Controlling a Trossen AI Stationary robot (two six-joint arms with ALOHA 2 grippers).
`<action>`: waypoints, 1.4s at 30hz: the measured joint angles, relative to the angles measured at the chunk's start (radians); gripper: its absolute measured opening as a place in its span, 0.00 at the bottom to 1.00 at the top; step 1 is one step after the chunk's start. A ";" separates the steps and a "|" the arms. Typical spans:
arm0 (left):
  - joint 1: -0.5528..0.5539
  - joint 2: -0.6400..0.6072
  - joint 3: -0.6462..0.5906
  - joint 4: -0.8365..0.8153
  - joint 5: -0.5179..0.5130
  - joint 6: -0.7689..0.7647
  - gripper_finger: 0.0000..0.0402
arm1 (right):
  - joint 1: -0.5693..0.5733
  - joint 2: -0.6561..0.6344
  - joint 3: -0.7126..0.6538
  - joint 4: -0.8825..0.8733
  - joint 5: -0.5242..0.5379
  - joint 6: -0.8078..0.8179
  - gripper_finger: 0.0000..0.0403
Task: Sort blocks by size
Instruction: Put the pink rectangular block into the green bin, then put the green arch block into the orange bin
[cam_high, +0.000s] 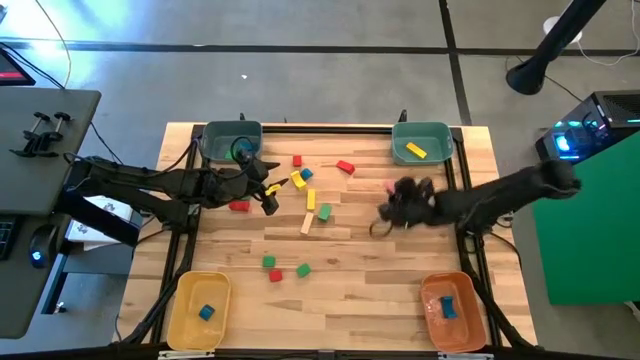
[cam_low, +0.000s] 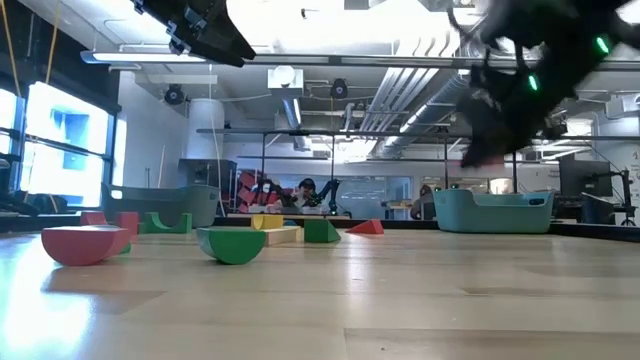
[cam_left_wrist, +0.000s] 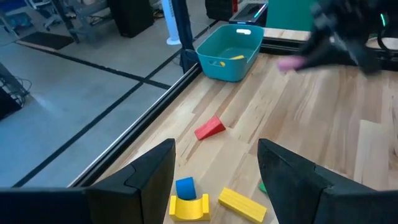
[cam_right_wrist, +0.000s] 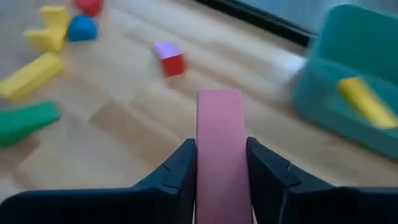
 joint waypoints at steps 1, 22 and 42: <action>0.000 0.000 0.000 0.000 0.000 0.001 0.54 | -0.068 -0.036 0.029 -0.061 -0.042 -0.035 0.25; -0.002 0.000 0.000 0.004 0.000 0.009 0.54 | -1.071 0.312 0.194 0.027 -0.702 -0.678 0.25; -0.003 0.000 0.000 0.025 0.000 0.027 0.54 | -0.993 0.296 0.387 -0.243 -0.559 -0.725 0.52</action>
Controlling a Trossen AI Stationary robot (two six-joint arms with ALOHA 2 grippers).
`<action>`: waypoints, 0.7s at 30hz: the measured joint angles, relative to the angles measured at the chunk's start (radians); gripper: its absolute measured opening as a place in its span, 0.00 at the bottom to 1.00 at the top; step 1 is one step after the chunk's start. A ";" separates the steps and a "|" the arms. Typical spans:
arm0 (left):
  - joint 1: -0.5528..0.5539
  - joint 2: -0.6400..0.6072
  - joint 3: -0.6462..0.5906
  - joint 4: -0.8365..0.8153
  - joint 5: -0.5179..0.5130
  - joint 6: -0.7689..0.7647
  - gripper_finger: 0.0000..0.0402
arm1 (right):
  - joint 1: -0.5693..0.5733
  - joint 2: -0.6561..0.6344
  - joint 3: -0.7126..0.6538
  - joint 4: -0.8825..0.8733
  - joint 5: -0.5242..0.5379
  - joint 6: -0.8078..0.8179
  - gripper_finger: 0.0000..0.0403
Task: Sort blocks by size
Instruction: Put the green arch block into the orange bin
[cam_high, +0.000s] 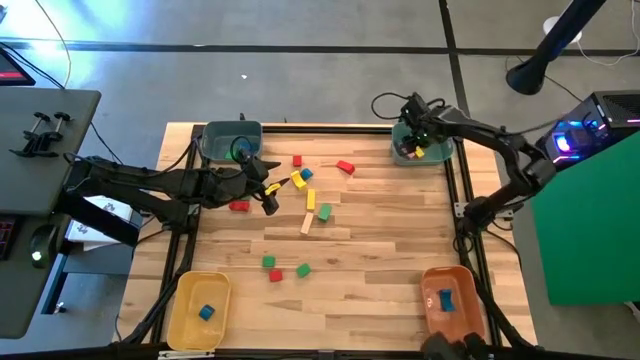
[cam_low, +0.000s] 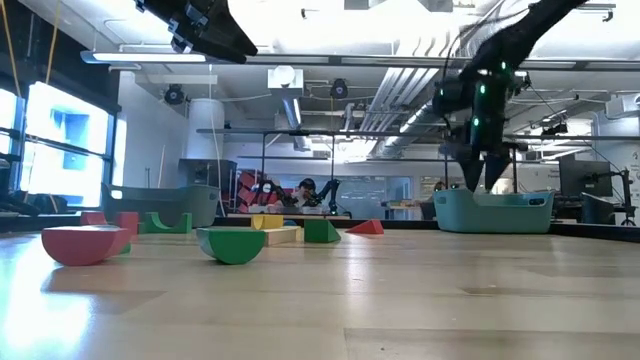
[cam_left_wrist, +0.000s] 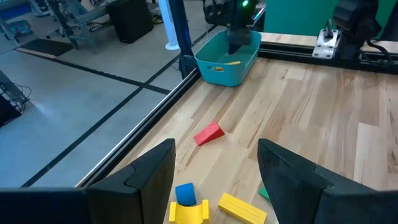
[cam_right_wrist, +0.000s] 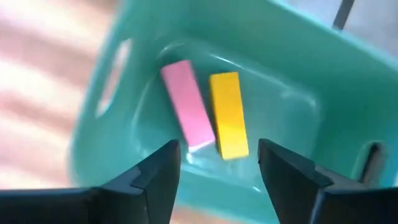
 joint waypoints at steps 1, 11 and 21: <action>0.000 0.000 0.000 0.000 0.000 0.000 0.54 | 0.027 -0.026 0.006 -0.033 0.008 -0.020 0.51; -0.046 0.000 0.000 0.003 -0.021 -0.005 0.54 | 0.660 -0.377 -0.134 -0.158 0.209 0.319 0.42; -0.055 0.000 0.000 0.168 -0.031 0.096 0.54 | 1.169 -0.323 -0.359 0.934 0.297 0.000 0.40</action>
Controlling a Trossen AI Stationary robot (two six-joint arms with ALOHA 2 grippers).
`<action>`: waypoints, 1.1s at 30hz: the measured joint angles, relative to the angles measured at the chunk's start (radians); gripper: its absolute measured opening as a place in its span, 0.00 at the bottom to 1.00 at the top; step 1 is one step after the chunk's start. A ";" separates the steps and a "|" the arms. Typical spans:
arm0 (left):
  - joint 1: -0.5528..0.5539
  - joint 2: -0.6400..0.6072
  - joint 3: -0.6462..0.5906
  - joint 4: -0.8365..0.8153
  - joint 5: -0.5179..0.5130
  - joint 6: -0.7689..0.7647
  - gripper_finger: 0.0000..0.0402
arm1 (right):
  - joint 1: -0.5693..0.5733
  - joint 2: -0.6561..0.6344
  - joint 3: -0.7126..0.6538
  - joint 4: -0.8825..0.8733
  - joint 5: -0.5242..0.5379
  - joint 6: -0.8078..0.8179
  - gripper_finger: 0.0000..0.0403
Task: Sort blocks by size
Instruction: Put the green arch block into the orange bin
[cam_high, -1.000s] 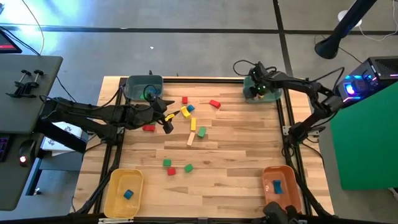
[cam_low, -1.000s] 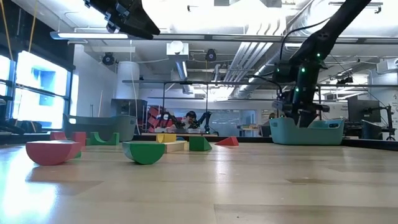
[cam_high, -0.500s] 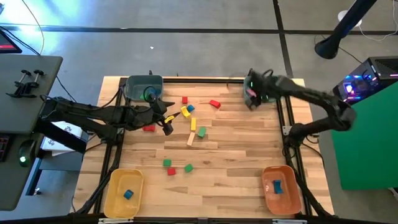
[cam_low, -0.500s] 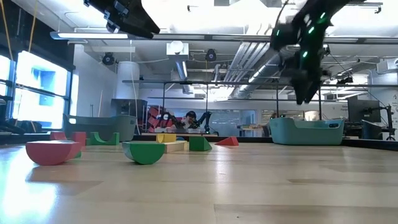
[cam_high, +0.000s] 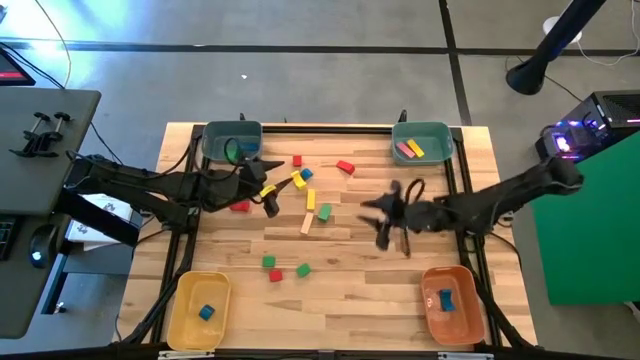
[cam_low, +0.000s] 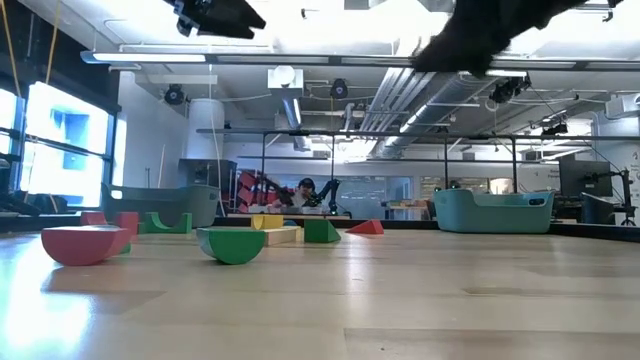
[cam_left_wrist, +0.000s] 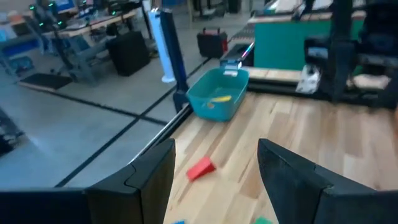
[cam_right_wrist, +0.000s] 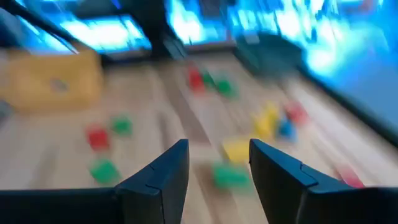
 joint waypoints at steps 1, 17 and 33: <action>-0.002 0.000 0.000 0.007 0.012 0.001 0.54 | 0.014 0.034 -0.023 0.130 0.001 -0.053 0.40; -0.125 0.023 0.000 0.013 0.024 -0.093 0.54 | -0.199 0.334 0.100 0.145 -0.206 0.002 0.53; -0.088 0.073 0.123 -0.854 0.068 -0.719 0.54 | -0.159 0.490 0.086 0.154 -0.291 0.074 0.63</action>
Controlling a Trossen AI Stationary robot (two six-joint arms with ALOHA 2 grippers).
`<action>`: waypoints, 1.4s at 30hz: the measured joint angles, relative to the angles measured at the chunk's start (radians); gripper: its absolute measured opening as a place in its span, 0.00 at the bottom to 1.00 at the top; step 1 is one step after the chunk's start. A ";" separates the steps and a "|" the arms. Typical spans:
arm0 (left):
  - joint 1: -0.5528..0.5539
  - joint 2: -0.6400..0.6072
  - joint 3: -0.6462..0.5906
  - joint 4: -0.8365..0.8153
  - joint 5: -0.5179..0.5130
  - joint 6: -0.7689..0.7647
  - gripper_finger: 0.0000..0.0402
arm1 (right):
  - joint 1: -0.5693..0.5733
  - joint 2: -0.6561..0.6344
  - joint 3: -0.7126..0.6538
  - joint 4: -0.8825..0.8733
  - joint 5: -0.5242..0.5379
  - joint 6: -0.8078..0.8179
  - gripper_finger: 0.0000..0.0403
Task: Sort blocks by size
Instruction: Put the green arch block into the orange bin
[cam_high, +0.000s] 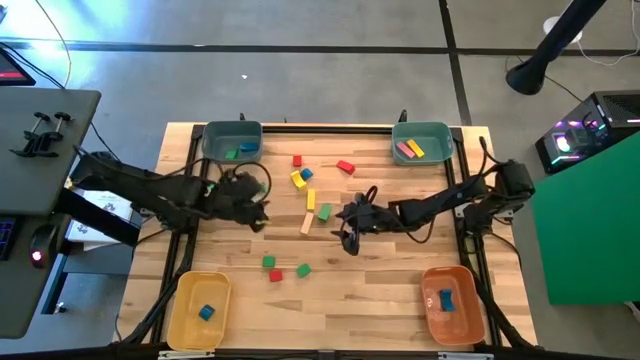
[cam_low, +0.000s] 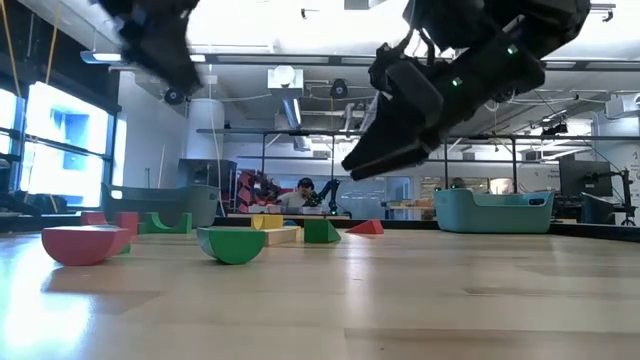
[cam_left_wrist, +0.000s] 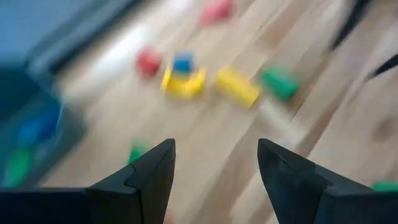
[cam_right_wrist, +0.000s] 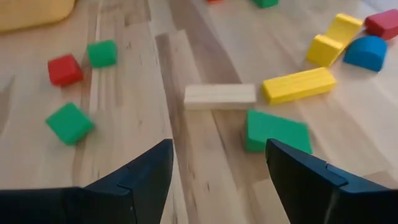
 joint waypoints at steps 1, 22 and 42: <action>0.014 0.000 -0.001 -0.044 0.038 -0.035 0.54 | 0.003 0.006 0.000 -0.001 0.000 -0.008 0.63; 0.454 0.325 -0.099 0.065 0.370 0.168 0.47 | 0.008 0.039 0.000 0.063 0.008 -0.078 0.63; 0.523 0.467 -0.099 0.259 0.369 0.333 0.47 | -0.006 0.039 0.000 0.053 0.003 -0.051 0.63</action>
